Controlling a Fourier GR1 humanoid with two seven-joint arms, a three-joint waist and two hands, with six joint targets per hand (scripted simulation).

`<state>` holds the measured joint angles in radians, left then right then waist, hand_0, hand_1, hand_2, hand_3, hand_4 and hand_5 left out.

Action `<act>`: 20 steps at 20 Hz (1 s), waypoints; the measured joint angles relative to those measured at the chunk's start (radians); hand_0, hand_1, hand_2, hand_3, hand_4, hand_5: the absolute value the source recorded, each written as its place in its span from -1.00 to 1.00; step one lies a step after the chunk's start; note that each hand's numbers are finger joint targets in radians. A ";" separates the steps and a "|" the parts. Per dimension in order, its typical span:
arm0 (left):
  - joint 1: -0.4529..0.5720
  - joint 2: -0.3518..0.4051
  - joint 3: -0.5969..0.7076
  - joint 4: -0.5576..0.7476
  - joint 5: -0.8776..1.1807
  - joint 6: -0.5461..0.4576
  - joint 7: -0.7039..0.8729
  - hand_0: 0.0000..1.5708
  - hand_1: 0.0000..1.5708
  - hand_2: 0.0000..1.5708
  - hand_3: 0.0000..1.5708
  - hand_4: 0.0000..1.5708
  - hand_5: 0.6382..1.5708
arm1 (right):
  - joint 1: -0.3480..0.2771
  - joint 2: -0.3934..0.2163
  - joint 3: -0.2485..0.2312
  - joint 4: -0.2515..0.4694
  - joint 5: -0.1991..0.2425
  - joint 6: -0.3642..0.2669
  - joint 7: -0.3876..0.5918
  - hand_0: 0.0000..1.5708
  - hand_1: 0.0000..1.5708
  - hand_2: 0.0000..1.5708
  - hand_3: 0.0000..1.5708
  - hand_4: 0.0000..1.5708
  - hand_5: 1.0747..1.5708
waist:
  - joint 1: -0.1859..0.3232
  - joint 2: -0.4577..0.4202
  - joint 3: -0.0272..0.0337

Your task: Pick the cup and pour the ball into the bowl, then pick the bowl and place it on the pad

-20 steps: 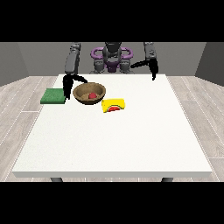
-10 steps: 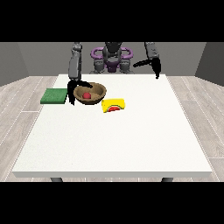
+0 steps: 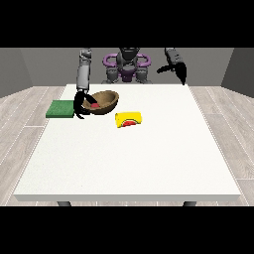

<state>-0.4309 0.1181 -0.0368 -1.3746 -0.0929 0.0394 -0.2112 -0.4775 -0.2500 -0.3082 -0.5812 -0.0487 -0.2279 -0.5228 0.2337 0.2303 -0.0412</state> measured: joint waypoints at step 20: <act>0.141 0.065 0.142 0.214 0.079 -0.044 -0.028 -1.00 -1.00 -1.00 -1.00 0.29 0.69 | -0.113 -0.138 0.159 -0.067 0.154 -0.004 0.705 1.00 1.00 1.00 -0.41 0.06 0.99 | -0.187 -0.288 0.0400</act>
<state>-0.2899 0.1835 0.1048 -1.1608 -0.0140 -0.0044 -0.2394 -0.5906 -0.3876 -0.1492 -0.6486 0.1049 -0.2314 0.1818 0.0467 -0.0572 -0.0013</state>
